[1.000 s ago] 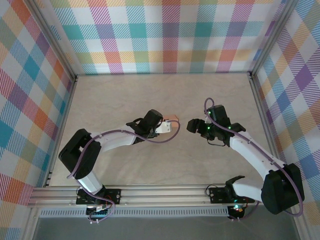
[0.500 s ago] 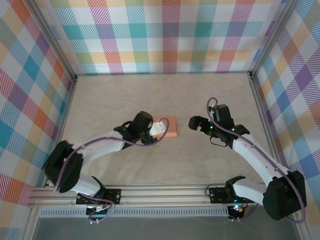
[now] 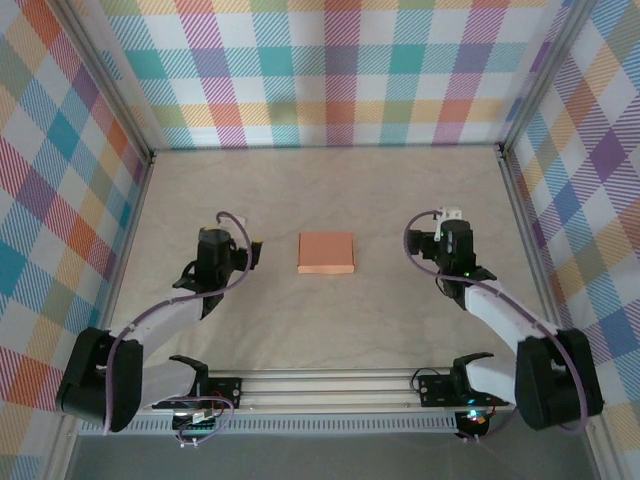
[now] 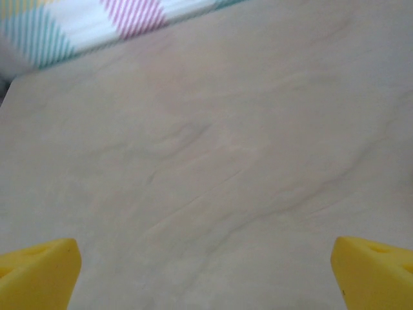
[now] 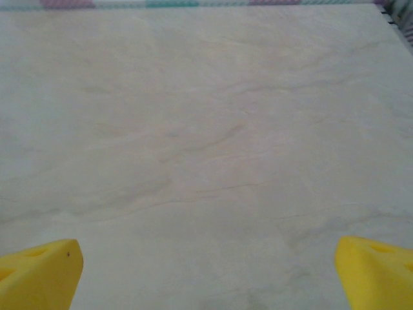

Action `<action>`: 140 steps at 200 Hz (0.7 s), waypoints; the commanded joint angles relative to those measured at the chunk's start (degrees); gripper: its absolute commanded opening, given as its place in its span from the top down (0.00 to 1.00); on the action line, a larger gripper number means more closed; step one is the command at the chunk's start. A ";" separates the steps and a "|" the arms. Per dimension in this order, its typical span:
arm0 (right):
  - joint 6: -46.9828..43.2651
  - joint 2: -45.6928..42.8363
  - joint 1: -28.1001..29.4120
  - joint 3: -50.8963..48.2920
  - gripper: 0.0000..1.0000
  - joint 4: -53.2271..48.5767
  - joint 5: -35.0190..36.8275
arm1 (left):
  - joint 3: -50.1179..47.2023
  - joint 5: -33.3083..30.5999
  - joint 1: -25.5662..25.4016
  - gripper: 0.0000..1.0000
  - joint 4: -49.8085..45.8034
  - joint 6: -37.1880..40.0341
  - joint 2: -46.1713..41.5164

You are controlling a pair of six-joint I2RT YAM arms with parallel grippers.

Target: Fold the paper box

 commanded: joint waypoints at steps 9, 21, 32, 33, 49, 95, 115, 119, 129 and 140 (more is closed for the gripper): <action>-4.26 8.48 -5.98 -4.27 0.00 21.34 -4.46 | -4.02 2.62 4.07 0.00 14.50 -4.99 4.79; -2.03 12.12 -8.05 -5.27 0.00 27.43 -7.33 | -4.91 4.47 4.91 0.00 19.07 -5.06 7.39; -1.31 15.81 -8.99 -5.43 0.00 31.27 -9.31 | -5.35 5.41 5.56 0.00 23.53 -4.98 10.63; -1.24 16.16 -9.03 -5.40 0.00 31.46 -9.43 | -5.38 5.47 5.56 0.00 24.05 -5.00 10.98; -1.62 19.50 -9.87 -6.21 0.00 35.79 -12.75 | -4.20 5.29 6.68 0.00 27.04 -6.49 15.94; -1.69 19.14 -9.95 -5.99 0.00 34.81 -12.84 | -3.11 10.38 11.24 0.00 28.49 -10.08 20.63; -1.62 19.10 -9.95 -5.90 0.00 34.61 -12.87 | -2.62 10.19 11.93 0.00 28.17 -11.01 21.12; -1.69 19.14 -9.99 -5.98 0.00 34.69 -12.88 | -2.45 10.34 11.95 0.00 27.41 -11.05 20.88; -1.68 19.05 -9.96 -5.99 0.00 34.64 -12.89 | -2.68 10.19 11.94 0.00 28.07 -11.04 21.01; -1.66 19.01 -9.95 -5.99 0.00 34.71 -12.89 | -2.63 10.19 11.96 0.00 27.99 -11.06 21.00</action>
